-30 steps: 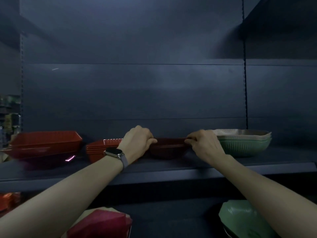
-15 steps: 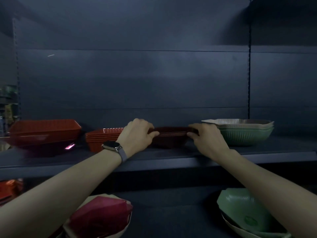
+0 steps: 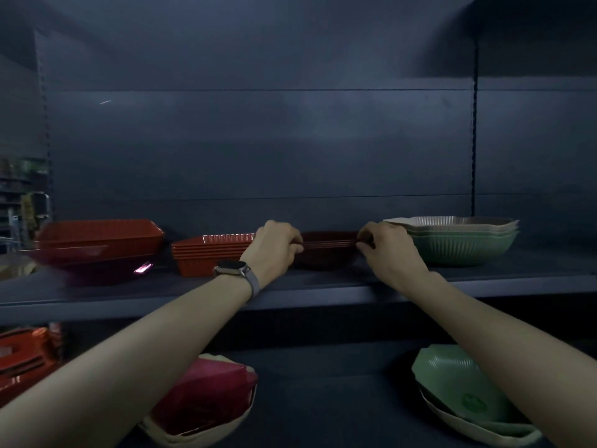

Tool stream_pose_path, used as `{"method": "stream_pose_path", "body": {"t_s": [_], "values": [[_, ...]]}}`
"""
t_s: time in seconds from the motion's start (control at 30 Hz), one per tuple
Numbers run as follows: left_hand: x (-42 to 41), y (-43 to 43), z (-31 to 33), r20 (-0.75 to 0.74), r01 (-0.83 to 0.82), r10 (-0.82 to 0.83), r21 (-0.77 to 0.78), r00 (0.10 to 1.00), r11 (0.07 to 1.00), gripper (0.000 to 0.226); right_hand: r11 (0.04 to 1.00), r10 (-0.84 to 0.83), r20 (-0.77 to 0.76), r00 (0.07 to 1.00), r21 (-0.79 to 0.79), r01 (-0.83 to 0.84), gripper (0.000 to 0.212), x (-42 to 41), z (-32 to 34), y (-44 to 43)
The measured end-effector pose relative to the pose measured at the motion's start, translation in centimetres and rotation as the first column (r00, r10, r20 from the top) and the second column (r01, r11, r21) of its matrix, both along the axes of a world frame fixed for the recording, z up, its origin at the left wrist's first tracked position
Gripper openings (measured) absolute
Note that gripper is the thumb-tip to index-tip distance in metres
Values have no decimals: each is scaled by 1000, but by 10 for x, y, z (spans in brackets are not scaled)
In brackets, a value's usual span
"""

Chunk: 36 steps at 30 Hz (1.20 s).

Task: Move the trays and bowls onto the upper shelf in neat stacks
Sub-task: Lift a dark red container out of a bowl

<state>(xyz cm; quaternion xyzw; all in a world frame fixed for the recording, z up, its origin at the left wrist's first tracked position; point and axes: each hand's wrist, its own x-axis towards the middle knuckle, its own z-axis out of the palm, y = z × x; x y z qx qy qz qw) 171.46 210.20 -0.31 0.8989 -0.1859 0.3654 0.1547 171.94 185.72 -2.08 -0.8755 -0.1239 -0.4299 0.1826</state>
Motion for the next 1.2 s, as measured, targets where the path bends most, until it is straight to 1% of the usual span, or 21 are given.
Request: {"method": "stream_pose_path", "body": {"t_s": [0.17, 0.3, 0.37, 0.47, 0.53, 0.63, 0.77, 0.87, 0.93, 1.03, 1.1, 1.2], "values": [[-3, 0, -2, -19, -5, 5, -39, 1000, 999, 19, 1000, -24, -30, 999, -8, 24, 17, -9, 0, 2], [-14, 7, -3, 14, 2, -1, -96, 1000, 995, 31, 1000, 23, 19, 1000, 4, -23, 18, -25, -1, 16], [-26, 12, -4, 64, 35, -27, -138, 998, 990, 31, 996, 89, 47, 995, 20, -90, 16, -36, -3, 30], [-50, 24, -12, 162, 96, -66, -184, 984, 978, 24, 978, 206, 90, 974, 24, -209, 13, -54, -12, 56], [-67, 34, -24, 214, 142, -91, -241, 973, 960, 21, 955, 289, 106, 951, 32, -294, 12, -69, -20, 74], [-94, 51, -48, 235, 172, -96, -332, 967, 927, 21, 908, 412, 90, 907, 46, -417, 14, -93, -36, 97], [-124, 75, -86, 218, 148, -68, -374, 974, 916, 22, 848, 525, 60, 849, 44, -528, 13, -113, -67, 120], [-136, 93, -118, 162, 81, -14, -413, 987, 907, 22, 831, 554, -3, 832, 56, -553, 14, -117, -92, 134], [-142, 105, -141, 102, 22, 22, -412, 995, 911, 22, 825, 564, -57, 824, 78, -559, 15, -116, -111, 141], [-145, 126, -171, 59, -77, 106, -371, 993, 925, 22, 825, 565, -151, 811, 94, -557, 17, -108, -139, 150], [-145, 141, -189, 3, -152, 162, -334, 987, 930, 25, 833, 552, -223, 804, 113, -541, 16, -100, -159, 156], [-139, 161, -215, -100, -257, 238, -302, 966, 918, 20, 866, 497, -324, 805, 125, -484, 6, -85, -188, 166]]}}
